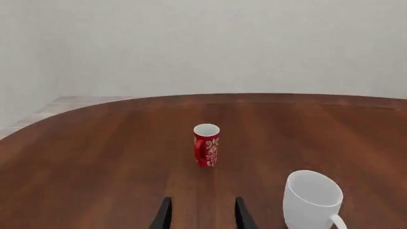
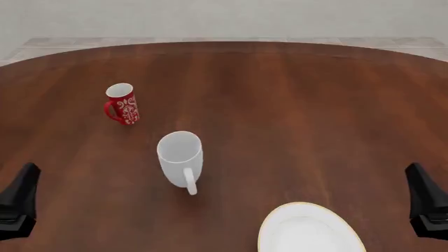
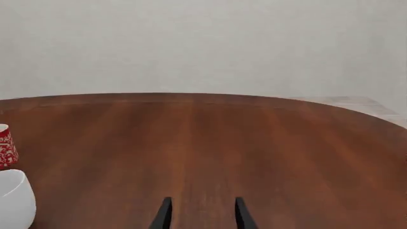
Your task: Put the white mug on the plate.
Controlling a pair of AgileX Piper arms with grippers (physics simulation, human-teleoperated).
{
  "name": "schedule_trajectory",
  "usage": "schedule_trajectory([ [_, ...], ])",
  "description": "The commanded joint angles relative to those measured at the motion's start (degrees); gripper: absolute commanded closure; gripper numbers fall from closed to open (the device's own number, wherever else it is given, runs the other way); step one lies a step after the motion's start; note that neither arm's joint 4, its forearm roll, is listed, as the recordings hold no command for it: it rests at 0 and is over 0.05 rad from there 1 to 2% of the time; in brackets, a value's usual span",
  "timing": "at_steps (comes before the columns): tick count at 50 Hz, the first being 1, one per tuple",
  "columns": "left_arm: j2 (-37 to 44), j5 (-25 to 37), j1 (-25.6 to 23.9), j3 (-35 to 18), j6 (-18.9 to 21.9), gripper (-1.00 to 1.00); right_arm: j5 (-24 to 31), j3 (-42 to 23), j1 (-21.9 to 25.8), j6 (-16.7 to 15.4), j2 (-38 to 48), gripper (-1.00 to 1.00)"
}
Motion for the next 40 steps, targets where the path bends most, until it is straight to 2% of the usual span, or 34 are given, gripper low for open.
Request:
schedule_trajectory([
  [1, 0.40, -0.64, -0.73, 0.13, 0.15, -1.00, 0.54, -0.11, -0.09, -0.04, -0.54, -1.00],
  [21, 0.87, -1.09, -0.68, 0.16, 0.15, -1.00, 0.08, -0.09, -0.01, -0.61, 0.24, -1.00],
  [25, 1.26, -1.49, -0.67, 0.23, 0.16, -1.00, -1.40, -0.04, 2.69, -2.00, 2.15, -1.00],
  [27, 1.20, -1.36, -0.67, 0.16, 0.17, -1.00, -3.58, -0.04, 5.45, -6.27, 5.51, -1.00],
  [29, 1.17, -1.36, -0.67, 0.19, 0.17, -1.00, -7.32, -0.09, 7.41, -8.17, 10.84, -1.00],
  [30, 1.22, -1.40, -0.67, 0.19, 0.17, -1.00, -7.03, -1.17, 7.60, -5.42, 11.18, -1.00],
  [31, 1.14, -1.32, -0.66, 0.19, 0.18, -1.00, -6.69, -2.45, 8.47, -4.62, 12.27, -1.00],
  [33, 1.73, -1.98, -0.66, 0.27, 0.19, -1.00, -8.17, -4.16, 9.98, -7.51, 16.51, -1.00],
  [37, 1.30, -1.54, -0.66, 0.26, 0.19, -1.00, -7.69, -8.38, 13.27, -6.92, 21.07, -1.00],
  [40, 1.52, -1.94, -0.68, 0.24, 0.37, -1.00, -7.89, -10.53, 14.88, -8.02, 24.75, -1.00],
])
